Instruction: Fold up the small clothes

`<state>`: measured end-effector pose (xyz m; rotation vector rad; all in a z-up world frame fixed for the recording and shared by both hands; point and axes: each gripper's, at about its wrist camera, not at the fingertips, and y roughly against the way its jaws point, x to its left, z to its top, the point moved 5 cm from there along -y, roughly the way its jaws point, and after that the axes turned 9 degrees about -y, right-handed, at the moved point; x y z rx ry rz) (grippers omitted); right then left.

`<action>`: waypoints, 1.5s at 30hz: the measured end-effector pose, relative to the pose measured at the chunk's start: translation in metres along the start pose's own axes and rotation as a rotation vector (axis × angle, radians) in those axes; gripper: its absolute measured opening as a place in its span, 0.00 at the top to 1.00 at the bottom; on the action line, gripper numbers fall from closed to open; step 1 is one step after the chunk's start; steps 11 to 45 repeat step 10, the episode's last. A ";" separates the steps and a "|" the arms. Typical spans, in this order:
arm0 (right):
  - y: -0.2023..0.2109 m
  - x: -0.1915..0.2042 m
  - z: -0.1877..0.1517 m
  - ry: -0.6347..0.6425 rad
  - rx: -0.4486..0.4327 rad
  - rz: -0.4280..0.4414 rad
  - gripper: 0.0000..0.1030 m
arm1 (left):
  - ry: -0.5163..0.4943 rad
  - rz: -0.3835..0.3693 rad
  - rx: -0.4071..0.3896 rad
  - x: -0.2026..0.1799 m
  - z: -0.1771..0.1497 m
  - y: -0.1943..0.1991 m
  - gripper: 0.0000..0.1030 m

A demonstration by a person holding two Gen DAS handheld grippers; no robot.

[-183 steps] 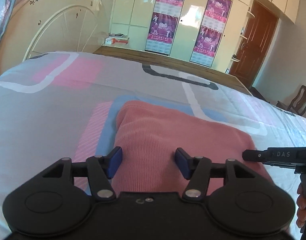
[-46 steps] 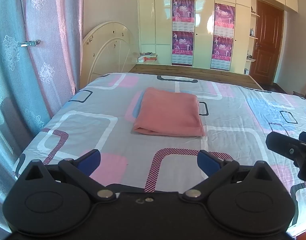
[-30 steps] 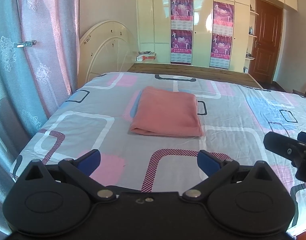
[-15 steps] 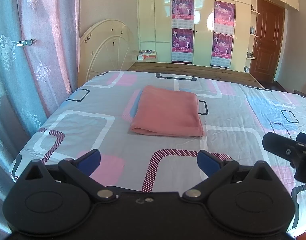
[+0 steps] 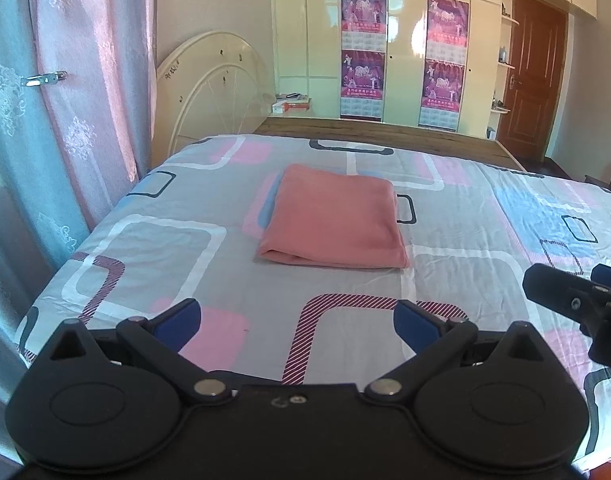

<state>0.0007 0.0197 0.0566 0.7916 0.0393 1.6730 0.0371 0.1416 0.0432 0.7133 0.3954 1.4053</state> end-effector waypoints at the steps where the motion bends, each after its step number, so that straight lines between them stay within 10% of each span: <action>1: -0.001 0.000 0.000 0.001 0.002 -0.001 0.00 | 0.000 -0.004 0.000 0.000 0.000 -0.002 0.01; 45: -0.025 -0.009 -0.002 -0.015 0.033 -0.041 0.00 | -0.019 -0.026 0.011 0.002 0.009 -0.042 0.01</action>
